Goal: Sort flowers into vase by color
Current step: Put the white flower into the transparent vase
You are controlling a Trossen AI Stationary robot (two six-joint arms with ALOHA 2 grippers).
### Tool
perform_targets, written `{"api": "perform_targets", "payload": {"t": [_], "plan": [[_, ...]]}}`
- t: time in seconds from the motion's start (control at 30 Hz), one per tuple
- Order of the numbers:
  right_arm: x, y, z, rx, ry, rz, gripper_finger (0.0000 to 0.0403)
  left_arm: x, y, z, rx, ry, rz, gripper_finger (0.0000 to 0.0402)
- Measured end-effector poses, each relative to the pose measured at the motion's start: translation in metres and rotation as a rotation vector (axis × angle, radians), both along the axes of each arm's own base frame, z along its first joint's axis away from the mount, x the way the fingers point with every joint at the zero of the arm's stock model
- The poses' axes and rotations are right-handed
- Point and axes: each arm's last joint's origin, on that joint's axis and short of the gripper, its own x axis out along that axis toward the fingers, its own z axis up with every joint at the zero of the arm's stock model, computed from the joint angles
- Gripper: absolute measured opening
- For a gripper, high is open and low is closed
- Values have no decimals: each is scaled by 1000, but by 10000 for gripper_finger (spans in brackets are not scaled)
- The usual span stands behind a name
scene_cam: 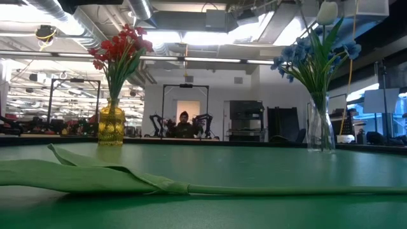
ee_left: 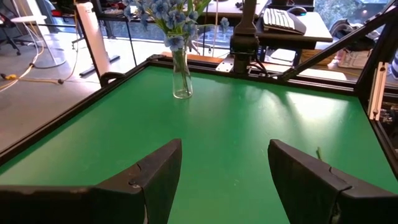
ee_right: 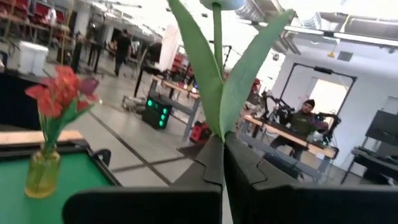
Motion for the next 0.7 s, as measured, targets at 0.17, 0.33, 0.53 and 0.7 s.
{"api": "perform_targets", "payload": {"t": [0.17,0.33,0.53,0.7], "plan": [[5,-5,-10,38,67,-22,1,0,0,0,1,1,0,234],[7,-9,-21,68,68,-20,1,0,0,0,1,2,-1,234],[7,-13,-39,65,16,-21,1,0,0,0,-1,0,-1,234],[7,-16,-43,51,-30,-16,1,0,0,1,-3,-6,1,234]]}}
